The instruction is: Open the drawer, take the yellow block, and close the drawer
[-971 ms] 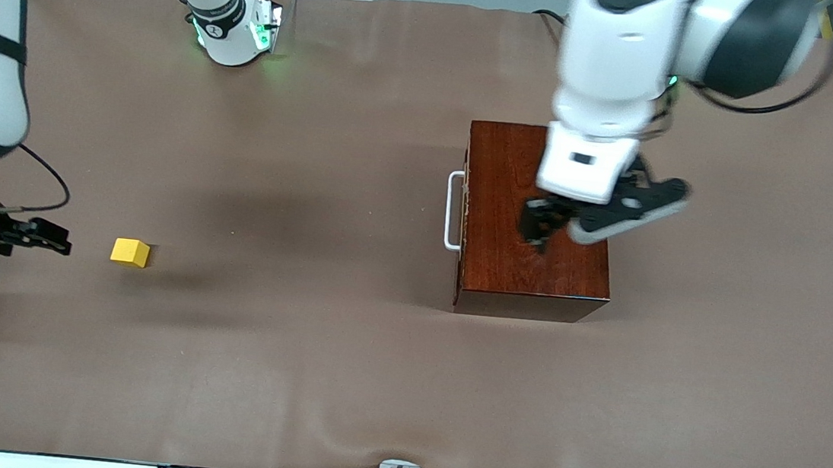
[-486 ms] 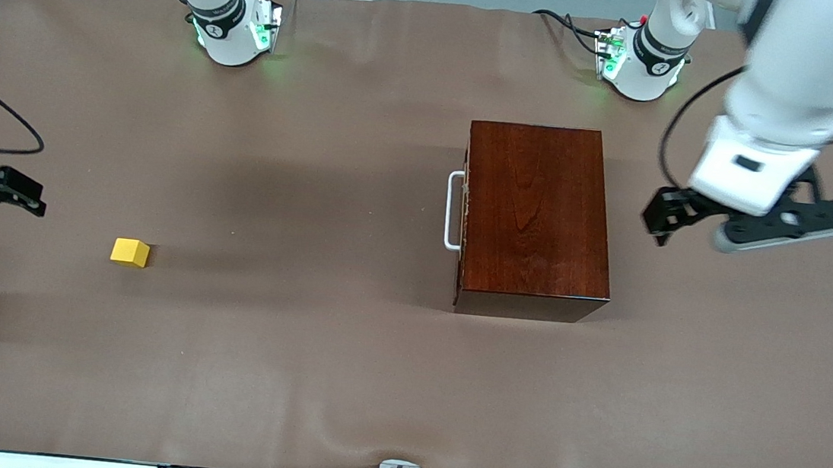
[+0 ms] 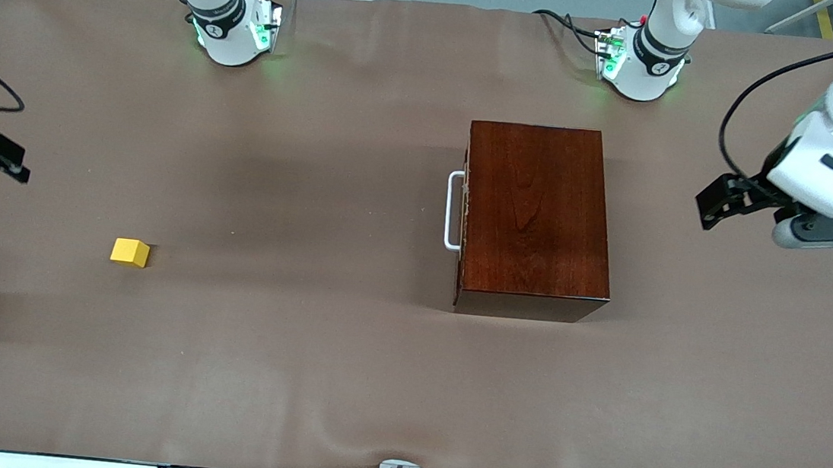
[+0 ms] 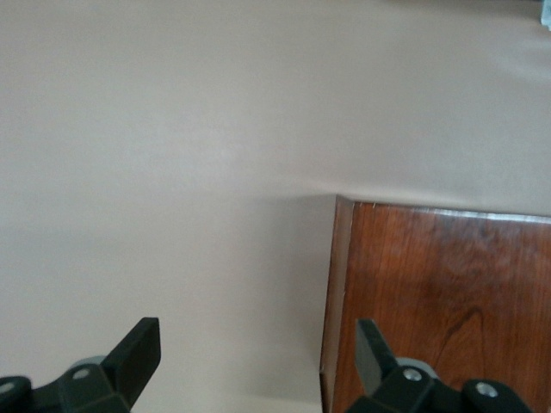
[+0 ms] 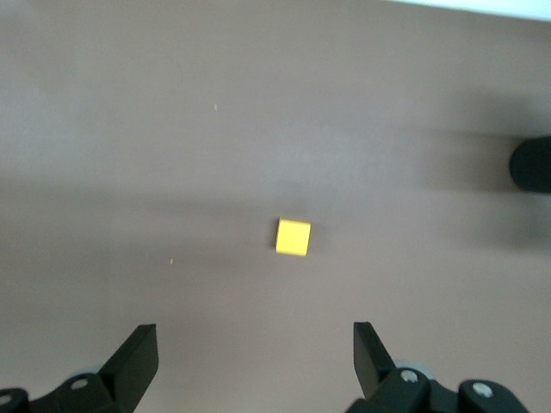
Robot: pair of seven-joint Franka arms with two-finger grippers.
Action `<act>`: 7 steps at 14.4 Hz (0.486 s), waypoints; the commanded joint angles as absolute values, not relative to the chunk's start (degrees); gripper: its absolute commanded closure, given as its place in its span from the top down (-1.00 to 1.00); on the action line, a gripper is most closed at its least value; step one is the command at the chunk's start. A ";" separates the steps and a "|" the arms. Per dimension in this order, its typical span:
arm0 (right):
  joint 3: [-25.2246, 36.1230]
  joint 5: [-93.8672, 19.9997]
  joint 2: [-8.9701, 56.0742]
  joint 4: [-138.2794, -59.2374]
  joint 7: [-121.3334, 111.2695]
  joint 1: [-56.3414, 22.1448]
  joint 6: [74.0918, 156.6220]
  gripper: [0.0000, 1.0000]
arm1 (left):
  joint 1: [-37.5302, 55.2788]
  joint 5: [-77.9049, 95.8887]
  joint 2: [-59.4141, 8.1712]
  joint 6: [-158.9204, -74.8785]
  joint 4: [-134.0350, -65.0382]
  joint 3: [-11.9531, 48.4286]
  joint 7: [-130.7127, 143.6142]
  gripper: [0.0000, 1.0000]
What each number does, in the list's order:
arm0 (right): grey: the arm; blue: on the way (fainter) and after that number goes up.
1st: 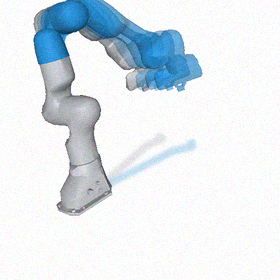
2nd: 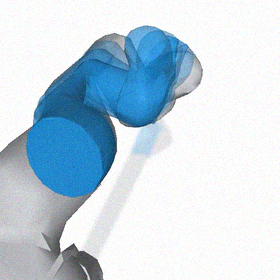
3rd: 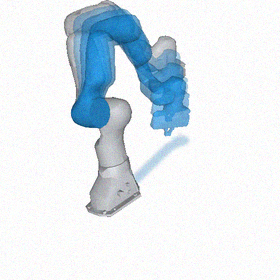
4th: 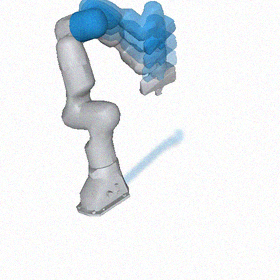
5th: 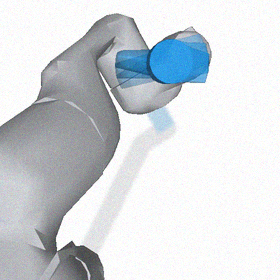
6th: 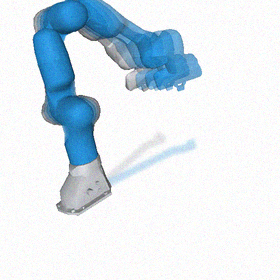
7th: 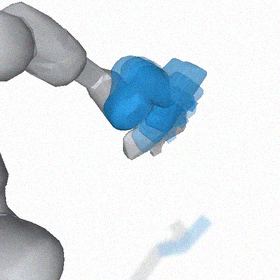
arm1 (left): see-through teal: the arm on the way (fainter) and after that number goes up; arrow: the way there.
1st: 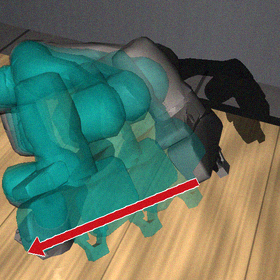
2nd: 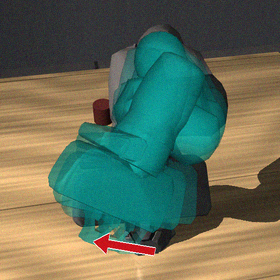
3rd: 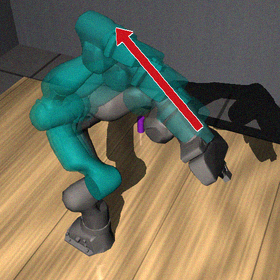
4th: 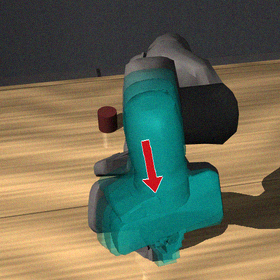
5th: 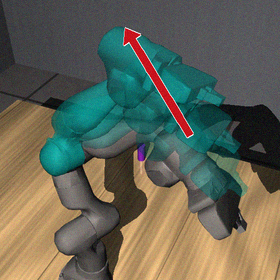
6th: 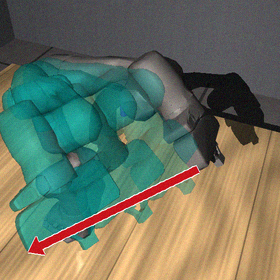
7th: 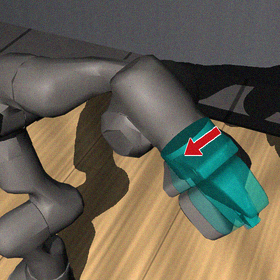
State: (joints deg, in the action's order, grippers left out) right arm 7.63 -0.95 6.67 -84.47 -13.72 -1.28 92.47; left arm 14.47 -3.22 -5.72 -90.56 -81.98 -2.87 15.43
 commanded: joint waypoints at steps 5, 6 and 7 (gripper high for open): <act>4.40 -0.88 0.97 -88.14 -14.50 2.55 88.33 1.00 | 5.63 -1.58 7.81 -94.22 -98.60 4.48 8.98 1.00; 3.52 -0.70 0.62 -88.33 -14.50 2.55 88.33 1.00 | 5.63 -1.58 8.78 -94.22 -99.57 4.48 7.83 1.00; 3.17 -0.53 0.62 -88.33 -14.59 2.64 88.42 1.00 | 5.36 -1.58 9.31 -94.22 -100.19 4.48 7.39 1.00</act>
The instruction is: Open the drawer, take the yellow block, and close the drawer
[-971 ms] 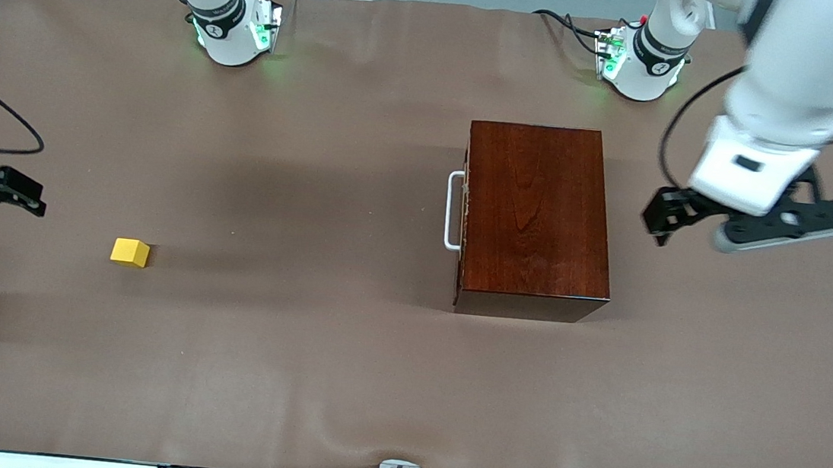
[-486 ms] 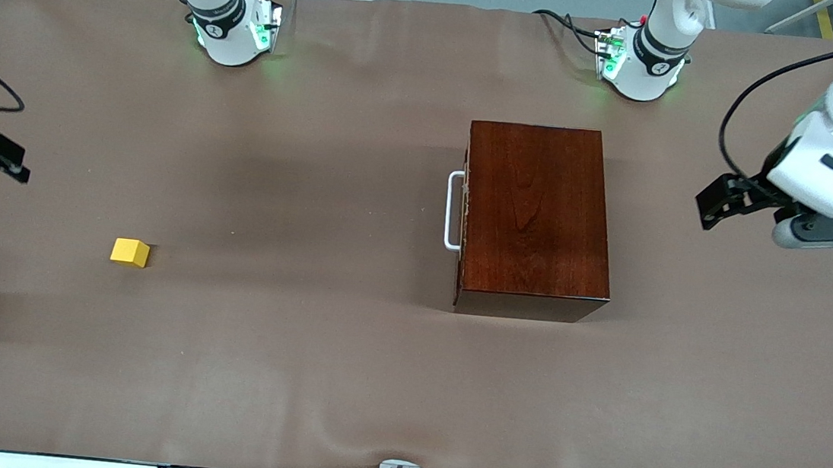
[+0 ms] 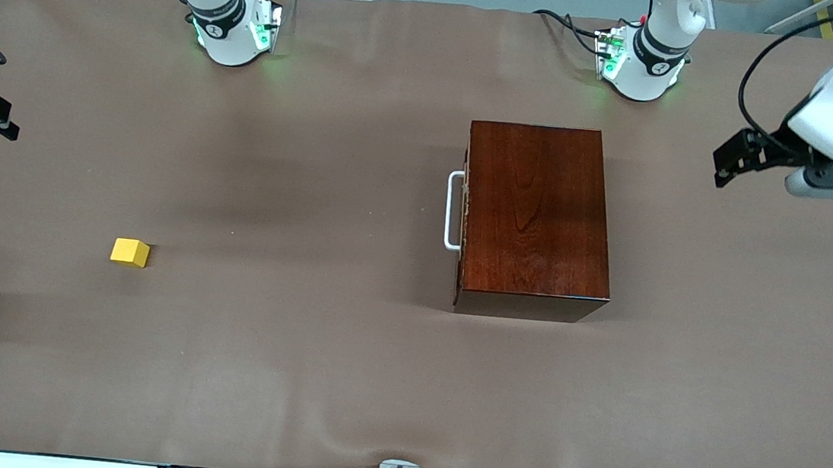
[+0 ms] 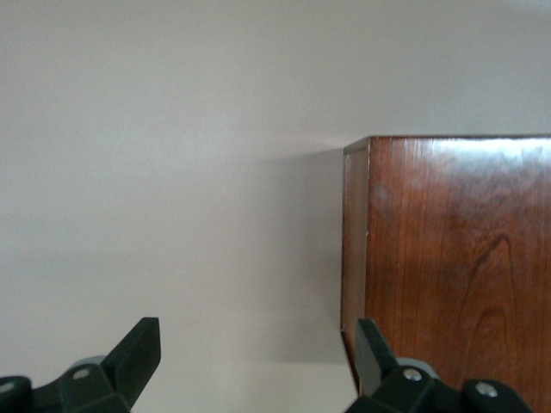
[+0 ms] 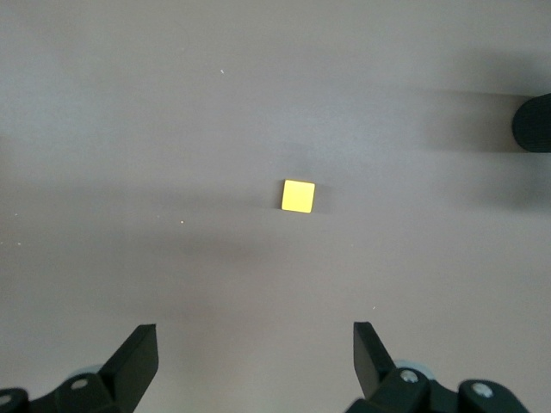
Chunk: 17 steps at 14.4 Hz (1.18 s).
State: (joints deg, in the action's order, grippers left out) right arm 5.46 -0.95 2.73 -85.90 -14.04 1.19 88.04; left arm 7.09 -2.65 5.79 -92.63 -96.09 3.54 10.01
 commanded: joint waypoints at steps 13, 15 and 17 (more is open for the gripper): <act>0.35 -0.62 -0.26 -87.89 -14.50 4.57 88.15 1.00 | 0.79 -1.58 9.05 -92.55 -97.30 6.77 6.77 1.00; 0.09 -0.53 -0.26 -87.72 -14.41 4.31 87.63 1.00 | 0.79 -1.58 8.53 -92.55 -96.51 6.59 6.85 1.00; 0.00 -0.44 -0.26 -87.54 -14.41 4.39 87.71 1.00 | 0.79 -1.58 8.17 -92.03 -95.72 6.42 6.86 1.00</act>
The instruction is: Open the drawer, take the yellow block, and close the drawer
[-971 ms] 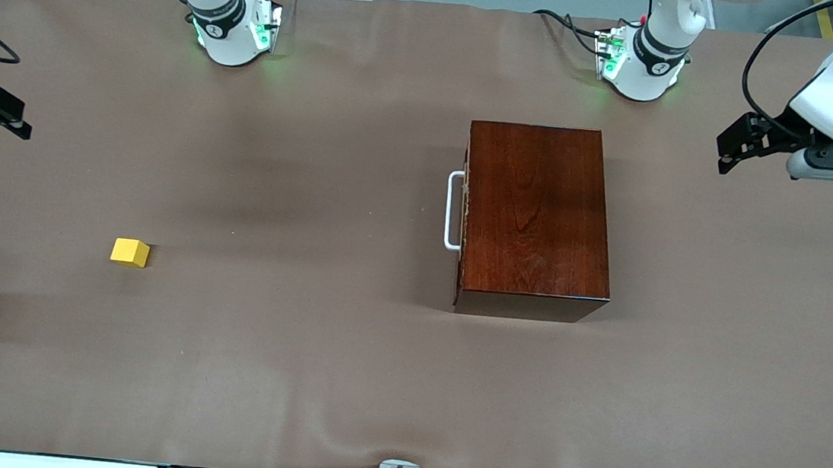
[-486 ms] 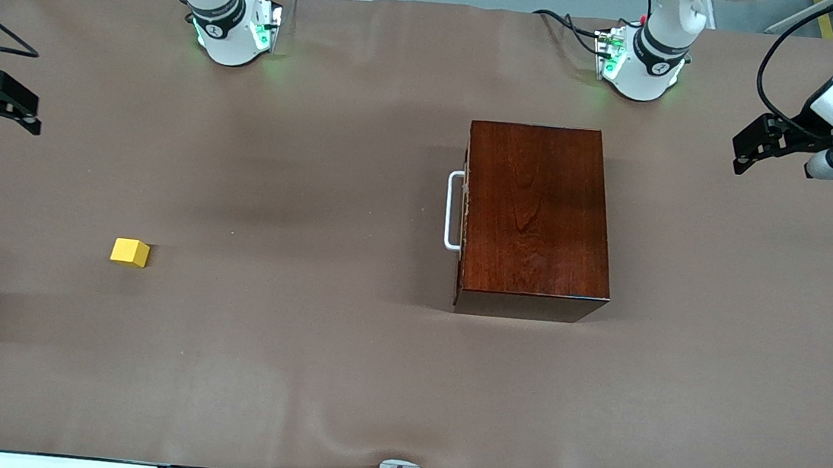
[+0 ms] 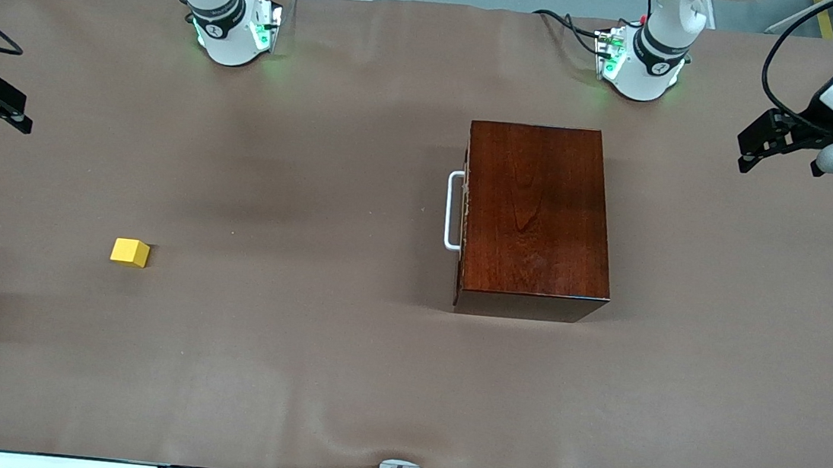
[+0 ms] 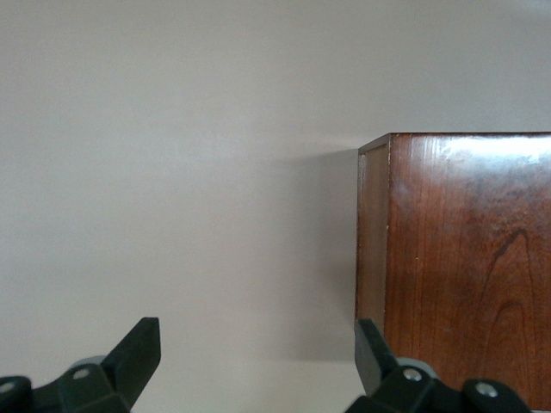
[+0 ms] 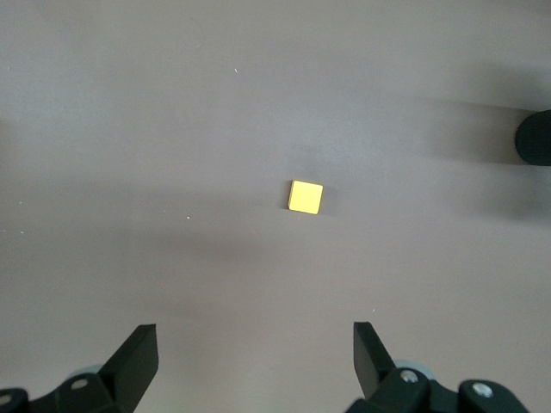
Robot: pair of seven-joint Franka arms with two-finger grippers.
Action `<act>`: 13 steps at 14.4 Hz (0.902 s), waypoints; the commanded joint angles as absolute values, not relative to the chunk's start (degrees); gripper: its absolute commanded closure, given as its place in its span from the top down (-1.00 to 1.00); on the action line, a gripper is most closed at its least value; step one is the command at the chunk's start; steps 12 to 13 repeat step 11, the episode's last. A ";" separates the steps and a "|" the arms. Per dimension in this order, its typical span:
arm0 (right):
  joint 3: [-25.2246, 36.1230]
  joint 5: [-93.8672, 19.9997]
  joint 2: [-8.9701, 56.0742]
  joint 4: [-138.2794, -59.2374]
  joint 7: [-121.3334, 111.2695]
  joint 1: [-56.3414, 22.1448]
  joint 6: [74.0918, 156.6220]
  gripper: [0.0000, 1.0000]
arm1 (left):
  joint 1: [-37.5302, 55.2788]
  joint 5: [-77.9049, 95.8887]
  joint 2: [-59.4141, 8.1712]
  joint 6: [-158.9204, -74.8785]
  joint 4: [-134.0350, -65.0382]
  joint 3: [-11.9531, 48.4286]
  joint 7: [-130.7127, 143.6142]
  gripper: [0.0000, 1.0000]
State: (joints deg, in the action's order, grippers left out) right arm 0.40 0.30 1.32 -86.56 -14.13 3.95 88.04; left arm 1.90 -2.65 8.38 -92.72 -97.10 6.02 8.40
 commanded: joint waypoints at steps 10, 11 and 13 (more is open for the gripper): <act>0.00 0.00 -0.18 -86.92 -13.62 4.22 87.71 1.00 | 0.62 -1.67 7.65 -91.41 -95.80 6.33 6.24 1.00; 0.00 0.00 -0.18 -86.92 -13.62 4.31 87.80 1.00 | 0.62 -1.67 7.65 -91.32 -95.80 6.33 6.15 1.00; 0.00 0.00 -0.18 -86.92 -13.62 4.31 87.80 1.00 | 0.62 -1.67 7.65 -91.32 -95.80 6.33 6.15 1.00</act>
